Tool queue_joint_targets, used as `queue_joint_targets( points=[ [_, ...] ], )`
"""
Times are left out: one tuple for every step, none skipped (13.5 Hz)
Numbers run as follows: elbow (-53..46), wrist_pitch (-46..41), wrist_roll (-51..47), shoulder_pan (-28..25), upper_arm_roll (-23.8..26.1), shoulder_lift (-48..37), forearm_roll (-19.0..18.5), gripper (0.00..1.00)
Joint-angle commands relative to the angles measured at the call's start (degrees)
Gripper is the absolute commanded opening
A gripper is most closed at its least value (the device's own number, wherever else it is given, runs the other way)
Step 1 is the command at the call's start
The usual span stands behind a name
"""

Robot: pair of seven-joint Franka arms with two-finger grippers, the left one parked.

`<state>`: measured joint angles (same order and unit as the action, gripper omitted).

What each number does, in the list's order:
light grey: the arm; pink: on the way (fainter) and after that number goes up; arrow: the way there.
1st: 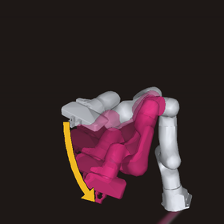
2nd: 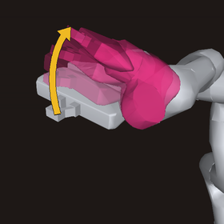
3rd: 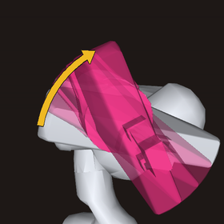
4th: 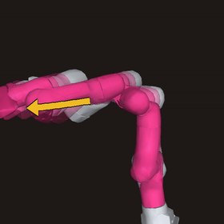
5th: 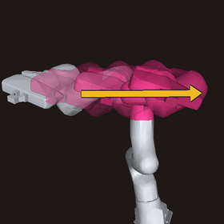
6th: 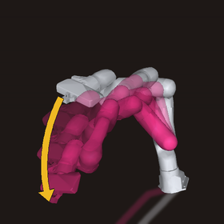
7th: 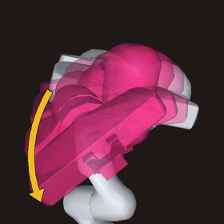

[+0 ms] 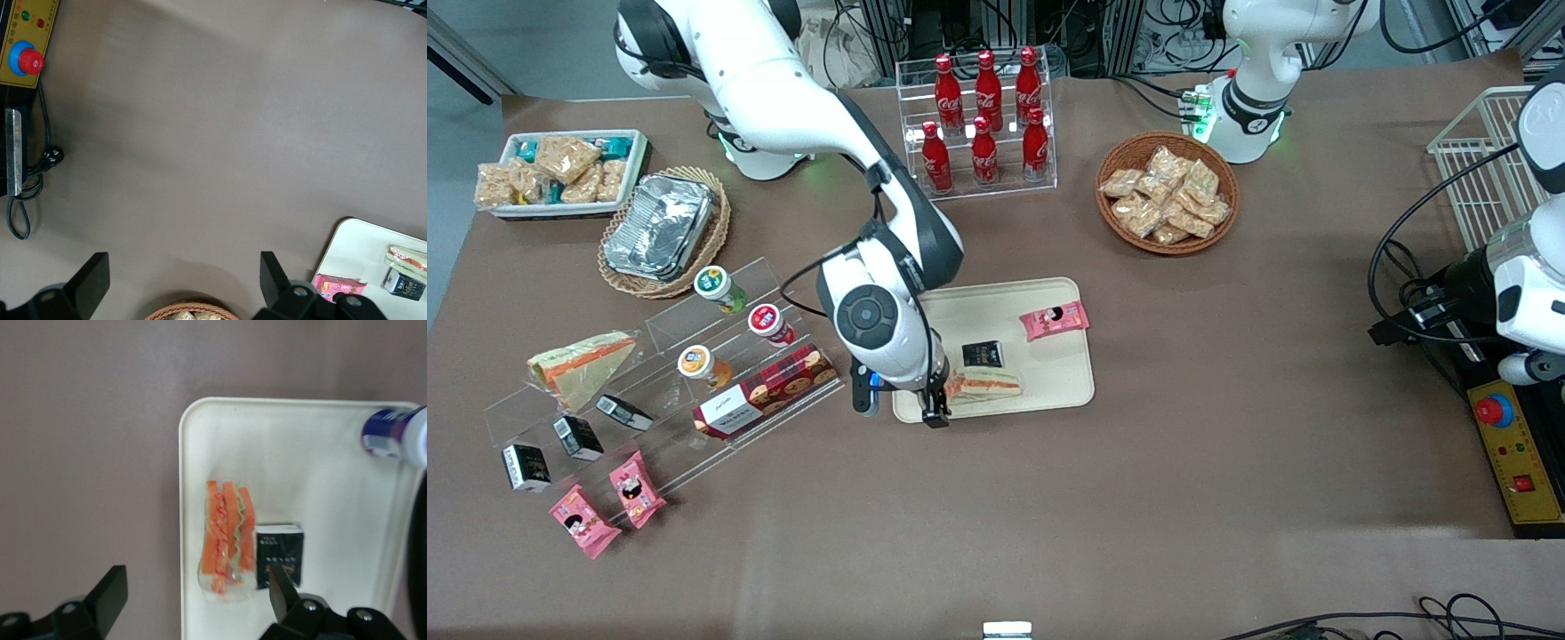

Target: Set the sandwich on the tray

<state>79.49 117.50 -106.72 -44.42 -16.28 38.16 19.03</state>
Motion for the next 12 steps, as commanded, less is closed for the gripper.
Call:
queue_joint_targets(
  points=[
    [1.29, -6.82, 7.81, 1.69, -0.07, -6.49, -0.04, 0.95],
    [1.29, -9.63, 12.1, 3.18, 0.02, -8.6, -0.04, 0.95],
    [1.29, -12.53, 17.46, 4.15, 0.02, -10.89, -0.04, 0.95],
    [1.37, -15.09, 22.73, 4.51, -0.07, -13.26, -0.04, 0.95],
    [1.37, -17.11, 27.13, 5.04, -0.16, -15.28, -0.13, 0.95],
    [1.37, -18.53, 31.61, 5.48, -0.24, -16.96, -0.48, 0.95],
    [1.46, -19.58, 36.36, 6.18, -0.33, -18.28, -0.66, 0.95],
    [1.55, -20.73, 41.45, 6.62, -0.42, -19.51, -0.92, 0.96],
    [1.64, -21.78, 46.64, 7.41, -0.42, -20.74, -1.88, 0.96],
    [1.64, -22.49, 52.52, 8.02, -0.42, -22.06, -3.19, 0.96],
    [1.72, -23.02, 58.93, 8.47, -0.42, -23.03, -4.69, 0.96],
    [1.99, -24.33, 64.39, 8.82, -0.51, -24.0, -6.96, 0.96]
  ],
)
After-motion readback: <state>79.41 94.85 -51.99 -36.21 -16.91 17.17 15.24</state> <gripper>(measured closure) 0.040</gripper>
